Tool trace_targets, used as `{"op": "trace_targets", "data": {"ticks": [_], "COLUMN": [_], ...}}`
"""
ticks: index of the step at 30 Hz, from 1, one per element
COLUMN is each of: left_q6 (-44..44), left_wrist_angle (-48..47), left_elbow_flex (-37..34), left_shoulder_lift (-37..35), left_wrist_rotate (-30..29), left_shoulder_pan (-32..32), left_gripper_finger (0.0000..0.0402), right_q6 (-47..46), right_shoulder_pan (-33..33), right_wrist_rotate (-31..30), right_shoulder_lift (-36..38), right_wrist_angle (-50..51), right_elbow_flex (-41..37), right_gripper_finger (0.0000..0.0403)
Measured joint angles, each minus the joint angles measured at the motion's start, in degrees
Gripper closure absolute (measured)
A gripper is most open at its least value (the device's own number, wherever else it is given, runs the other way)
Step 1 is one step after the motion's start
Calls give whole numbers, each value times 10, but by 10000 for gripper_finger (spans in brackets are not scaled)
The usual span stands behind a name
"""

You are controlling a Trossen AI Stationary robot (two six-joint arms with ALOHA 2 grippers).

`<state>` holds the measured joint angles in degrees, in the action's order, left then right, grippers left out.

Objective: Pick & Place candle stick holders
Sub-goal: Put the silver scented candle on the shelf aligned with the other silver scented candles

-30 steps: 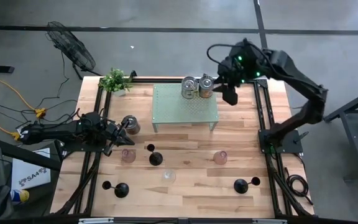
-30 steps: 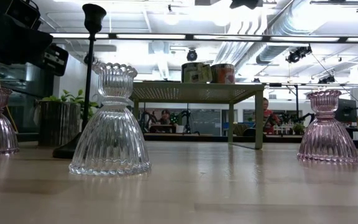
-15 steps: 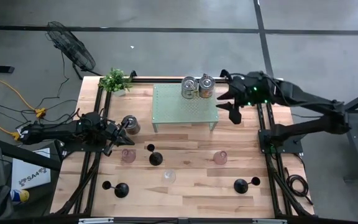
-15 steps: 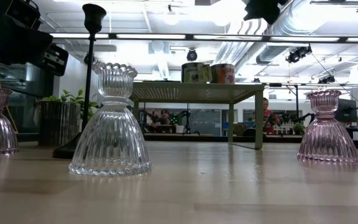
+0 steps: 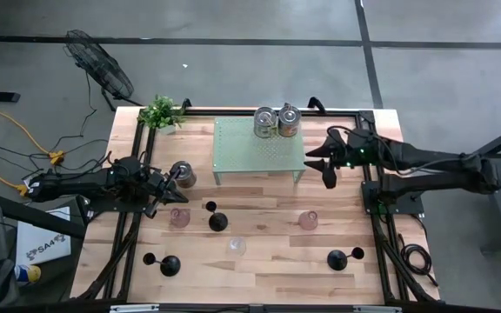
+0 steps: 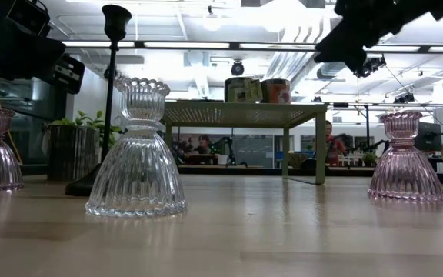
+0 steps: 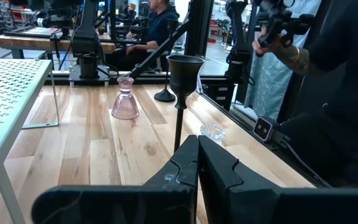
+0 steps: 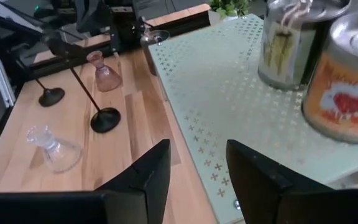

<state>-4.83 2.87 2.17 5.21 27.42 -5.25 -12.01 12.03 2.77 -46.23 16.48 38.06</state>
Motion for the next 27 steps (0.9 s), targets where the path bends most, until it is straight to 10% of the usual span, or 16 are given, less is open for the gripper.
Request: {"op": "trace_targets", "data": {"ticks": [27], "left_q6": [-15], "left_wrist_angle": [0], "left_elbow_flex": [0], "left_shoulder_lift": [0], "left_wrist_rotate": [-112], "left_shoulder_pan": [0], "left_gripper_finger": [402], "right_q6": [-109], "right_shoulder_pan": [-109], "right_wrist_rotate": [-63], "right_shoulder_lift": [107], "right_wrist_angle": [-390], "right_elbow_flex": [-299], "right_gripper_finger": [255]}}
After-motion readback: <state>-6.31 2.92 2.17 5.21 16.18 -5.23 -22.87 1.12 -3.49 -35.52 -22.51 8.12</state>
